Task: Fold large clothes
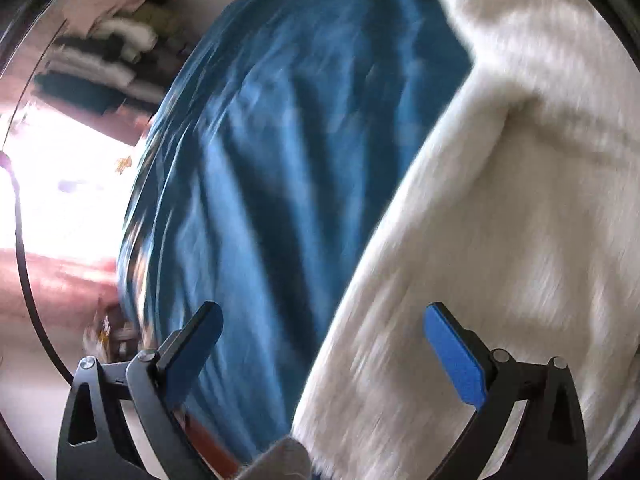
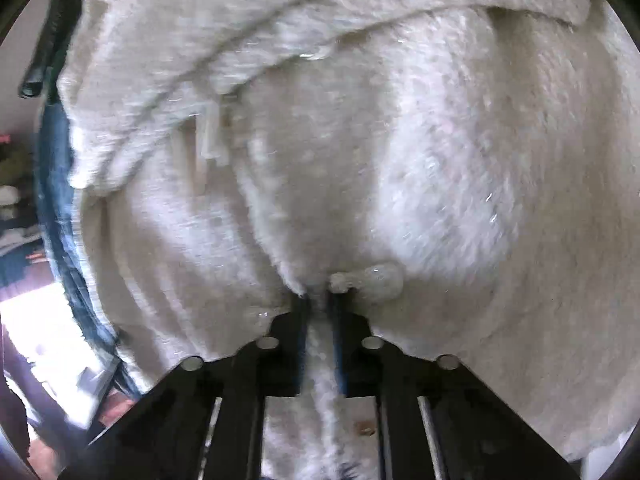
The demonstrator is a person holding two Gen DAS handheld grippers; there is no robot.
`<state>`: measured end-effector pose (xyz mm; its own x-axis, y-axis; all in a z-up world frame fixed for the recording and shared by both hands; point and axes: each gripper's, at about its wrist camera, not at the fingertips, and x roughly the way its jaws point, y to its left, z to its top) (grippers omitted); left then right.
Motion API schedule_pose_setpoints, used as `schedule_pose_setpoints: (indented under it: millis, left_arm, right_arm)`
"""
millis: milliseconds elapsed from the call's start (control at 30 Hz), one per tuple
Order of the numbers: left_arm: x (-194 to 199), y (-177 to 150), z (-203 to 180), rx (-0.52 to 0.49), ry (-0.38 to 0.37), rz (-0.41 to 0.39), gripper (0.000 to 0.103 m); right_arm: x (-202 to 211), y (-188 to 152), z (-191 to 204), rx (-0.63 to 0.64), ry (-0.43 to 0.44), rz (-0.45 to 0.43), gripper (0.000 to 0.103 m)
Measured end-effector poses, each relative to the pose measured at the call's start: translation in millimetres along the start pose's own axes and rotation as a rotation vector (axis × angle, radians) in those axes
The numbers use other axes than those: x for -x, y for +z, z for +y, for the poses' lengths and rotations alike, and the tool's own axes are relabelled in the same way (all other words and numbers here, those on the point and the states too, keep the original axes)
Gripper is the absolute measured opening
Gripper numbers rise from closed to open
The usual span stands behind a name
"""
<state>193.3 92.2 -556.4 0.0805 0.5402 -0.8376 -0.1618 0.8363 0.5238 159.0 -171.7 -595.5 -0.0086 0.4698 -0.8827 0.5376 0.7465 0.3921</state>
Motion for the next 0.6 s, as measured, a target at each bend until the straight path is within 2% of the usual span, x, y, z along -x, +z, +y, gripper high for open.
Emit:
schedule_pose_setpoints:
  millis: [33, 100, 200, 233, 267, 333, 400, 467, 533, 567, 600]
  left_arm:
    - [-1.3, -7.5, 4.1, 0.012, 0.02, 0.011, 0.103]
    - [2.8, -22.9, 11.3, 0.042, 0.065, 0.029, 0.103]
    - [23.7, -35.8, 13.3, 0.08, 0.111, 0.011, 0.103]
    - [34.2, -38.3, 10.3, 0.09, 0.116, 0.0, 0.103]
    - [44.0, -39.4, 7.3, 0.099, 0.119, -0.01, 0.103]
    - [67.5, -43.2, -4.3, 0.12, 0.112, -0.022, 0.103]
    - [85.7, -46.3, -18.5, 0.139, 0.101, -0.027, 0.103]
    - [96.3, -51.9, -33.5, 0.154, 0.088, -0.022, 0.103]
    - [103.6, -56.6, -52.5, 0.163, 0.067, -0.004, 0.103]
    - [107.2, -61.5, -61.0, 0.164, 0.062, 0.002, 0.103]
    - [107.2, -64.1, -70.9, 0.167, 0.053, 0.013, 0.103]
  right_arm:
    - [1.7, -2.8, 7.8, 0.038, 0.032, 0.015, 0.009]
    - [-1.6, -5.4, 17.2, 0.131, 0.024, 0.051, 0.009]
    - [5.8, 5.1, 2.1, 0.165, 0.089, 0.145, 0.009]
    - [22.7, 9.9, -9.3, 0.159, 0.121, 0.163, 0.012]
    - [48.1, 13.6, -23.0, 0.169, 0.137, 0.144, 0.016]
    - [92.8, 18.3, -56.5, 0.185, 0.104, 0.091, 0.053]
    - [126.4, 17.7, -102.8, 0.168, 0.059, 0.044, 0.065]
    - [150.0, 25.3, -162.1, 0.099, -0.027, 0.033, 0.065]
    - [150.0, 29.8, -212.8, 0.007, -0.019, 0.069, 0.065]
    - [144.4, 29.3, -228.4, -0.029, 0.013, 0.094, 0.064]
    - [133.4, 27.3, -246.2, -0.061, 0.067, 0.138, 0.044]
